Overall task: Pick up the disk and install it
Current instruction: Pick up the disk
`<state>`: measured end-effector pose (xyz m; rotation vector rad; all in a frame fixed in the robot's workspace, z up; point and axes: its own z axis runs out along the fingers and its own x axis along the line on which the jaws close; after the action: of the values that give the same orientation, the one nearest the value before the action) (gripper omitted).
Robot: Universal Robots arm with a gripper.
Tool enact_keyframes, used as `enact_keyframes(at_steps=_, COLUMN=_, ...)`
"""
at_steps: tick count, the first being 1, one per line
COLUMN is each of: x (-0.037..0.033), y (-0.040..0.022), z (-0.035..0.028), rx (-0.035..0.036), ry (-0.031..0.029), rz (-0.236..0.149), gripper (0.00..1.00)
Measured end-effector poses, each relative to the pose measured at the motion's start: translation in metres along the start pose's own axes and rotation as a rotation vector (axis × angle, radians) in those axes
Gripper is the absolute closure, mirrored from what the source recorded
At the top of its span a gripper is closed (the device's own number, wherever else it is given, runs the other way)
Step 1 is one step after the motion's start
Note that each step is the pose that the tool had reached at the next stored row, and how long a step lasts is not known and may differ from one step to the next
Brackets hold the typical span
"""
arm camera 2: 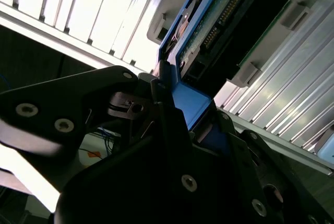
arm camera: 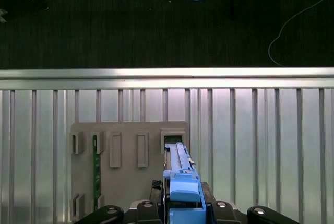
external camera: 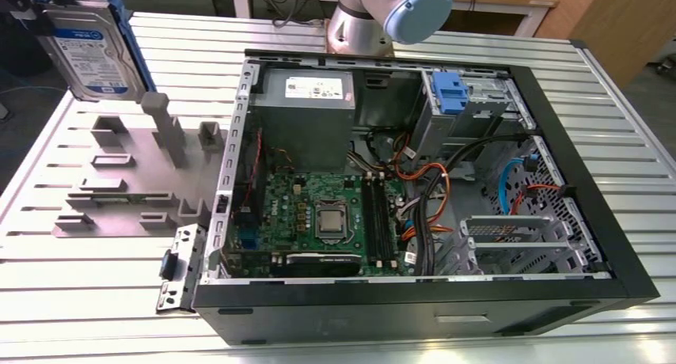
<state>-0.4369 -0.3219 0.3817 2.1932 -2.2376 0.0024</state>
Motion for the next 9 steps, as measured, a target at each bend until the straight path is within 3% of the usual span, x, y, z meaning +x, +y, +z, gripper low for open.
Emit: enact_keyframes(at_steps=9, x=0.0, y=0.0, z=-0.0088, rx=0.0002, ry=0.0001, rz=0.0, gripper=0.64)
